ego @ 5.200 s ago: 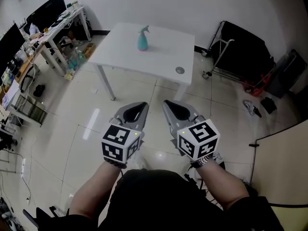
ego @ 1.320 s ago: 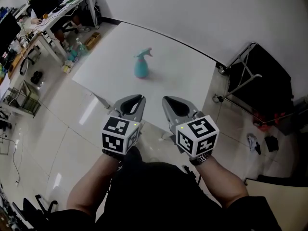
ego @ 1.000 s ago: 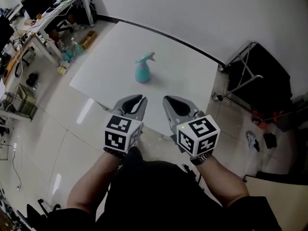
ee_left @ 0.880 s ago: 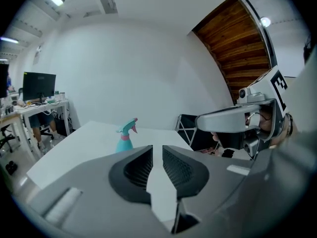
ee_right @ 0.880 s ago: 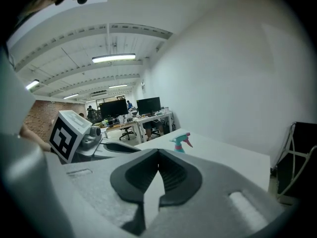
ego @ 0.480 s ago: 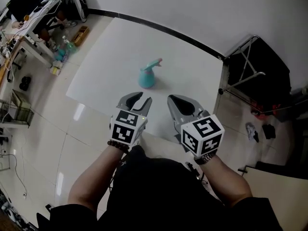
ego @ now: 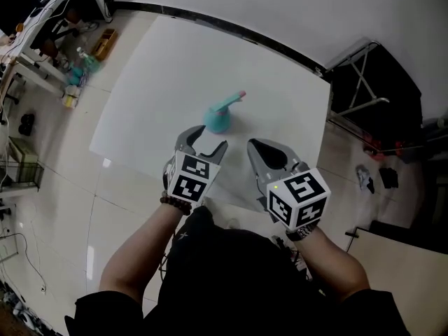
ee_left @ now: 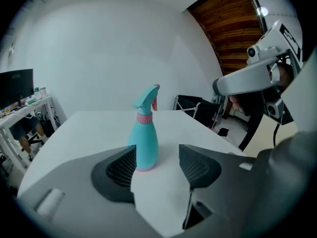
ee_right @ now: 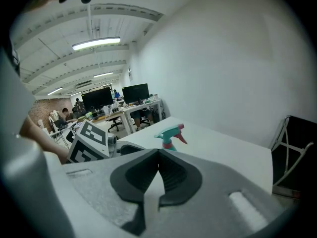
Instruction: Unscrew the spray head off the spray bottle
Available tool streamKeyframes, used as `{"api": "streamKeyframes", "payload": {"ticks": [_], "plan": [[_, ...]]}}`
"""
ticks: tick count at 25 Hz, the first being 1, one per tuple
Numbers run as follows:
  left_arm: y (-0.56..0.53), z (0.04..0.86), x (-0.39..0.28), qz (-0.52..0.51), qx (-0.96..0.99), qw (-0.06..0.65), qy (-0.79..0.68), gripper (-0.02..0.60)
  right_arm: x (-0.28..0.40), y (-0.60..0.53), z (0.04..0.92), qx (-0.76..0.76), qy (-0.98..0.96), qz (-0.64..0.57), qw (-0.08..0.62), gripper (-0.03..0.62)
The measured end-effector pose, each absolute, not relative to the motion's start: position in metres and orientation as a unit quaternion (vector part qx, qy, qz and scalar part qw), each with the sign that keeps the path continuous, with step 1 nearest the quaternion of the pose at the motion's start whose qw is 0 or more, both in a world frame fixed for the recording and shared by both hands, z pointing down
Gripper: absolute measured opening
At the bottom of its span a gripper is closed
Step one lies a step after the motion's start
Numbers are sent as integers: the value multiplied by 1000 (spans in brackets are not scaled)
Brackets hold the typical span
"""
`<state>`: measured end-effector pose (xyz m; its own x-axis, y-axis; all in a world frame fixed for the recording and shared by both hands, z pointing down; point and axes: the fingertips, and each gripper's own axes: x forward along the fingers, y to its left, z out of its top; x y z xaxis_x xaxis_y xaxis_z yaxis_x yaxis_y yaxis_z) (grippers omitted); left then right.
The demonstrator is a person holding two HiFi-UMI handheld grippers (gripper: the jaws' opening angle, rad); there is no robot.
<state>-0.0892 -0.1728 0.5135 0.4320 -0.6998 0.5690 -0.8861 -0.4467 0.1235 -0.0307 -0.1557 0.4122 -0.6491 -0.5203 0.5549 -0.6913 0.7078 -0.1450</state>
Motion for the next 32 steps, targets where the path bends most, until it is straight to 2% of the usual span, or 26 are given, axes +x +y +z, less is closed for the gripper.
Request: {"api": "streamKeyframes", "payload": {"ticks": [5,12,32], "plan": [[-187,534,-94,241,822,200,-476,364,-35,-162,421,348,-883,183,255,-8],[-206,557,-94,257,829,181,-462,416,-37,-169,426,359,-875,187,267,-8],[-231,594,-75,279,854,150,-412,462,-40,-182,423,375,-865,182,280,-8]]}}
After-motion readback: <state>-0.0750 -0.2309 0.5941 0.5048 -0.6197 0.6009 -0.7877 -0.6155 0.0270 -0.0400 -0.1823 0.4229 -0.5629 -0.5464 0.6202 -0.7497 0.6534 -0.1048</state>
